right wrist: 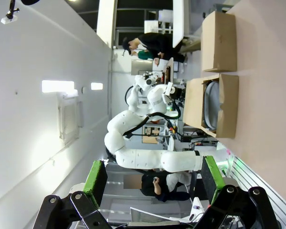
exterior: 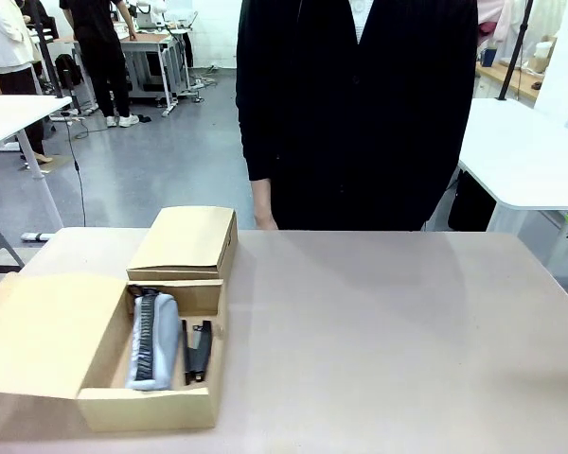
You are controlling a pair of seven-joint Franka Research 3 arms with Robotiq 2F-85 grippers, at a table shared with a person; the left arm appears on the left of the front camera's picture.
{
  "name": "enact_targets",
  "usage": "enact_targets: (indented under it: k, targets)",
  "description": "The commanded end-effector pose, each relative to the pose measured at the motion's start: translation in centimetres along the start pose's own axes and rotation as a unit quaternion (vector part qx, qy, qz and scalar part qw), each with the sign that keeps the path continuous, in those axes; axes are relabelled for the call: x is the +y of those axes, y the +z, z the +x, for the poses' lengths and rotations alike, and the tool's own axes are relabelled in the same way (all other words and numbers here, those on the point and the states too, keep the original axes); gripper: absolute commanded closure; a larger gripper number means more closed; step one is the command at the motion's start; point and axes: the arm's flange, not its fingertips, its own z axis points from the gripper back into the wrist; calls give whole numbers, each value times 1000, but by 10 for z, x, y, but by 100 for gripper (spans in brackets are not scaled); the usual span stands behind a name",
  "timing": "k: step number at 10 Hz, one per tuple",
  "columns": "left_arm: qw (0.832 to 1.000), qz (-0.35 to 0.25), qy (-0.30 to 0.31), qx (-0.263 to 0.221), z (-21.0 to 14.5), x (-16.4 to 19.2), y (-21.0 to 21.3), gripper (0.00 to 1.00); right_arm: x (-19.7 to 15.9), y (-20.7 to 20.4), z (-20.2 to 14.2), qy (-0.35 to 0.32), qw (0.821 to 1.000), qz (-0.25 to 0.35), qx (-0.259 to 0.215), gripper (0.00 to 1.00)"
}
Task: Place items inside the box.
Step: Close the lid of the Mailer Box closest to the robot.
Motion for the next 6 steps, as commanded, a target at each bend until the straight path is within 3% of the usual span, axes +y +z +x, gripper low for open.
enact_targets:
  k: [1,6]
  targets:
    - [999,-10,-13,-32,7,-3,-8,0,1,3,-2,10,1000,-3,5,0]
    - [995,-10,-43,-84,25,-19,2,0,1,3,-2,10,1000,-3,5,0]
